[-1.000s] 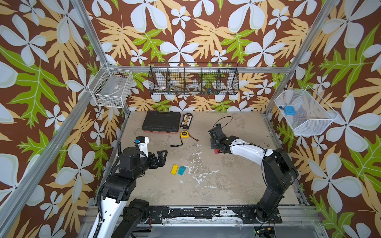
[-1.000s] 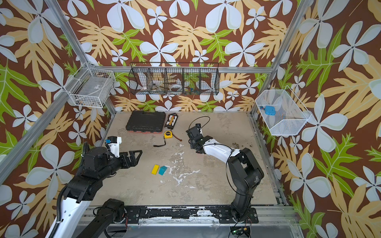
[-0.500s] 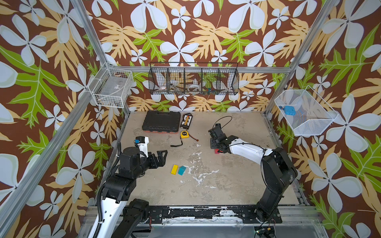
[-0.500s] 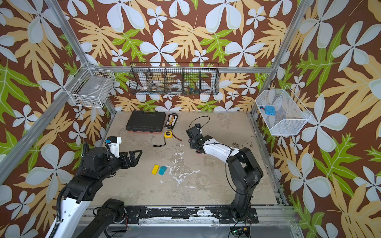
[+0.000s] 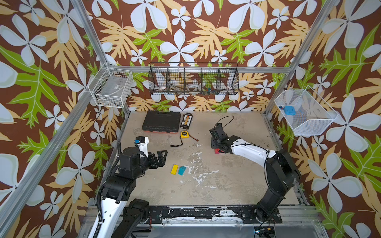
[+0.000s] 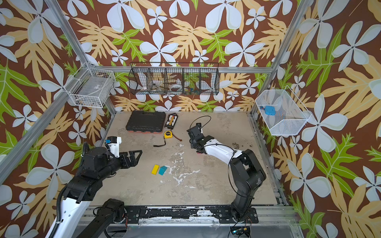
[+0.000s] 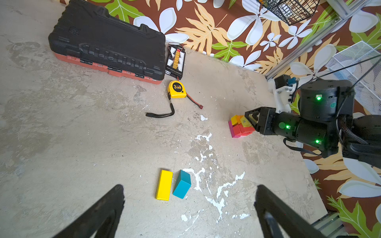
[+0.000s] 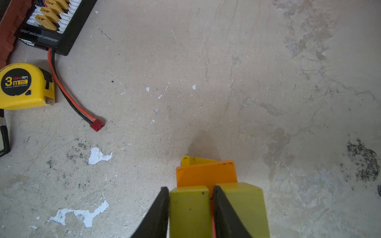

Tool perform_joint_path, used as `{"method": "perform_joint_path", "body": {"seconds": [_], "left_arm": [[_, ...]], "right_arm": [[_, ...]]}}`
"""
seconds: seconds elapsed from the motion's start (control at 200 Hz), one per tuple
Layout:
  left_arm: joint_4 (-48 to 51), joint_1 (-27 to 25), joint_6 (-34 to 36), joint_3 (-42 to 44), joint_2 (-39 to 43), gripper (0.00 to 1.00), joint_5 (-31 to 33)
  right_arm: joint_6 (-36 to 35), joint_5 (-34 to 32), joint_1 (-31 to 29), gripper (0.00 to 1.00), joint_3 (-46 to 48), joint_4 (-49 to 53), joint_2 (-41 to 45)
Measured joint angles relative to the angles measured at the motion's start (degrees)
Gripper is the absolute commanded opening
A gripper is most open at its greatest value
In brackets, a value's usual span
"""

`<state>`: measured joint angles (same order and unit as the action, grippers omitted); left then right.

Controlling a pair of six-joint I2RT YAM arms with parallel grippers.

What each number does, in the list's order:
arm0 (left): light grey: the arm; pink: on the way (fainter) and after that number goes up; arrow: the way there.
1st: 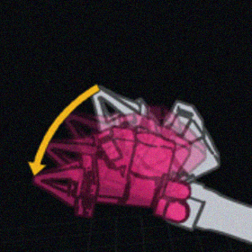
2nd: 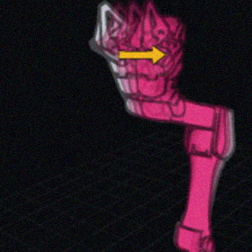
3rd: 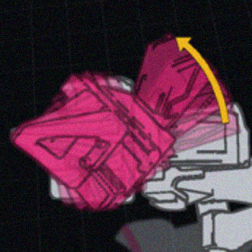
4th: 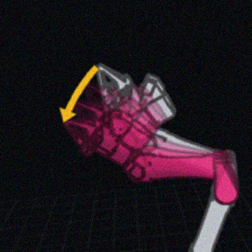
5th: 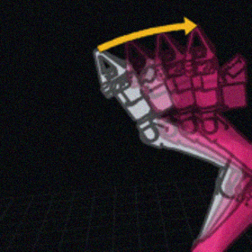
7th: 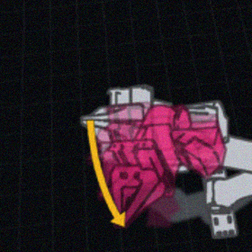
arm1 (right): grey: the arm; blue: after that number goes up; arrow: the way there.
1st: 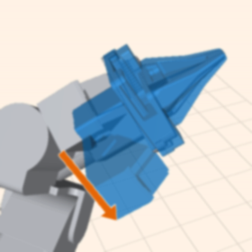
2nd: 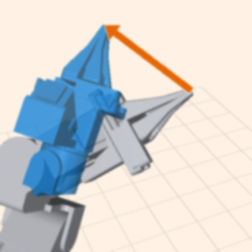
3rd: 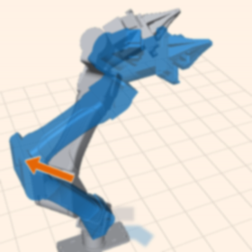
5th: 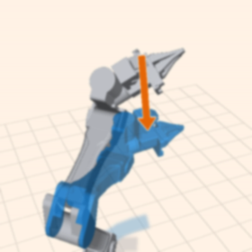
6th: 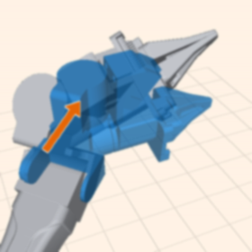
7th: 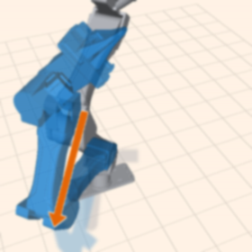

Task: Build the wood block tower

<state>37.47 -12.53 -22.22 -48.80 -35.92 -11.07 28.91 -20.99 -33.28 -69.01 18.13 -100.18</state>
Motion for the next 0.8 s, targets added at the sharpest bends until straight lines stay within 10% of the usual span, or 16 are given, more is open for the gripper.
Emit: {"method": "perform_joint_path", "body": {"seconds": [0.275,0.511,0.801], "left_arm": [[0.0,0.0,0.0,0.0,0.15,1.0,0.0],[0.0,0.0,0.0,0.0,0.11,1.0,-0.07],[0.0,0.0,0.0,0.0,0.2,1.0,-0.15]], "right_arm": [[0.02,0.0,0.0,0.45,0.39,0.17,1.7],[0.24,-0.31,0.0,0.78,3.72,0.31,7.34],[0.15,0.15,1.57,0.91,7.41,-0.66,10.25]]}}
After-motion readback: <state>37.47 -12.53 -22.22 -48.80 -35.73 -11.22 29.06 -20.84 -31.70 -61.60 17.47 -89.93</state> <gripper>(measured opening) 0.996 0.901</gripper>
